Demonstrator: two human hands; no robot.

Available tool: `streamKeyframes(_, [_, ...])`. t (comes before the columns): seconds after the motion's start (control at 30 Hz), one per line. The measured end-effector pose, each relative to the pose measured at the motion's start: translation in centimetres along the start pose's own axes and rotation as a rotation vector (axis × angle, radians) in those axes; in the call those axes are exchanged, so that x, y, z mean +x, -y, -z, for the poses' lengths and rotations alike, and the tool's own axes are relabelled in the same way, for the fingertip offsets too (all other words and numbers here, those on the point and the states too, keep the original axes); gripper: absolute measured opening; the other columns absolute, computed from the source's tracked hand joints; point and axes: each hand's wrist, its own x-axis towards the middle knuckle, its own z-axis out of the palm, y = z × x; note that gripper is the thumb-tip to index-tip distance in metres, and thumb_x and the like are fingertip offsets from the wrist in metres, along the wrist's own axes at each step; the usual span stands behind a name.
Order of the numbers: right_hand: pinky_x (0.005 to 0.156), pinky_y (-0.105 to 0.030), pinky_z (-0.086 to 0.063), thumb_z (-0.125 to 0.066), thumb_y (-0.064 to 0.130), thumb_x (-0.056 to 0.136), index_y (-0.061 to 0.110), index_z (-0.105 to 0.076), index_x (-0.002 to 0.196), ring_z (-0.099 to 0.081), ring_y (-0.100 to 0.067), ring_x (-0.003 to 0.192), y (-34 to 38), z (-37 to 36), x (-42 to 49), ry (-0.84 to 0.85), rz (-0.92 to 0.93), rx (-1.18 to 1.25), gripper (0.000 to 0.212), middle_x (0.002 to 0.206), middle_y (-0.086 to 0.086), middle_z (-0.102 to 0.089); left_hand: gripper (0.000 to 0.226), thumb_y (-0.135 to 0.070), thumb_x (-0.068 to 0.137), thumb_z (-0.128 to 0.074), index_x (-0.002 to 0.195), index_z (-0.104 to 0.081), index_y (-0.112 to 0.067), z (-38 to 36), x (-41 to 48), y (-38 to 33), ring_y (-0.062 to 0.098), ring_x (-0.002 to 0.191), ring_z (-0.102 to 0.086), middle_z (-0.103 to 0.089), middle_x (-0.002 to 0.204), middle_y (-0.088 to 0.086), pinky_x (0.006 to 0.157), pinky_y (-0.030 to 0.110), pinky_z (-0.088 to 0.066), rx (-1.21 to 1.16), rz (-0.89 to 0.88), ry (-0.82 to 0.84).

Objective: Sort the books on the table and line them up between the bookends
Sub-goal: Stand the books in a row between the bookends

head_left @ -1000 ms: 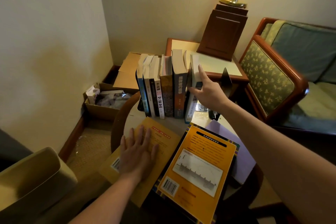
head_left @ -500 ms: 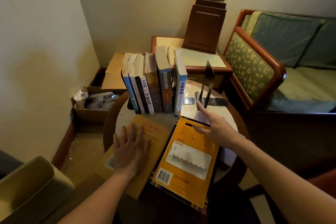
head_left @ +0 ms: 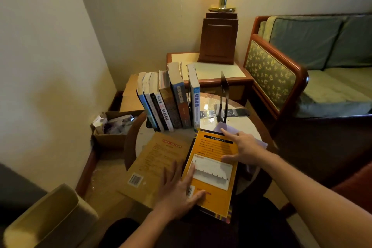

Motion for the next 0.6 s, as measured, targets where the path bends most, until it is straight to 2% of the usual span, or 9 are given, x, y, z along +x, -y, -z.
streamKeyframes(0.17, [0.103,-0.035,-0.04,-0.076,0.04,0.086,0.046,-0.023,0.154,-0.044,-0.024,0.13,0.2,0.8,0.1,0.05,0.007,0.154,0.087,0.14,-0.002,-0.047,0.088,-0.087,0.085,-0.018,0.149,0.028,-0.047,0.7,0.3,-0.2,0.021,0.143,0.04,0.036,0.16,-0.006,0.118,0.051,0.023,0.027,0.031,0.07])
streamKeyframes(0.3, [0.103,-0.035,-0.046,-0.075,0.028,0.088,0.043,-0.034,0.152,-0.048,-0.022,0.128,-0.4,1.2,-0.1,0.088,0.01,0.367,0.077,0.143,0.0,-0.048,0.082,-0.083,0.086,-0.008,0.15,0.026,-0.044,0.8,0.0,-1.4,0.024,0.143,0.039,0.033,0.162,-0.002,0.118,0.052,0.023,0.02,0.072,0.063])
streamKeyframes(0.37, [0.098,-0.034,-0.052,-0.072,0.021,0.092,0.04,-0.047,0.145,-0.053,-0.019,0.119,-0.8,1.6,-0.4,0.112,-0.015,0.551,0.062,0.138,-0.001,-0.052,0.087,-0.083,0.078,0.004,0.152,0.024,-0.042,0.9,-0.2,-2.3,0.027,0.143,0.039,0.032,0.162,0.0,0.118,0.054,0.023,-0.009,0.098,0.071])
streamKeyframes(0.47, [0.074,-0.023,-0.054,-0.065,0.015,0.096,0.033,-0.063,0.129,-0.053,-0.017,0.11,-1.0,2.3,-1.0,0.144,-0.025,0.654,0.038,0.129,-0.001,-0.05,0.099,-0.083,0.066,0.012,0.154,0.023,-0.039,1.0,-0.1,-3.2,0.029,0.142,0.039,0.029,0.163,0.003,0.116,0.055,0.025,-0.036,0.122,0.076])
streamKeyframes(0.5, [0.075,-0.023,-0.053,-0.064,0.016,0.097,0.03,-0.067,0.123,-0.053,-0.019,0.111,-1.0,2.4,-1.0,0.137,-0.029,0.655,0.03,0.128,-0.001,-0.05,0.099,-0.083,0.066,0.012,0.154,0.023,-0.038,0.9,0.0,-3.4,0.03,0.142,0.039,0.027,0.164,0.004,0.116,0.056,0.026,-0.04,0.13,0.076])
streamKeyframes(0.6, [0.099,-0.041,-0.051,-0.061,0.016,0.098,0.026,-0.073,0.11,-0.055,-0.023,0.115,-1.1,2.6,-1.6,0.123,-0.046,0.767,0.02,0.124,-0.001,-0.055,0.088,-0.081,0.079,0.006,0.155,0.021,-0.038,0.7,0.1,-3.7,0.031,0.144,0.036,0.022,0.166,0.005,0.117,0.055,0.023,-0.061,0.148,0.056])
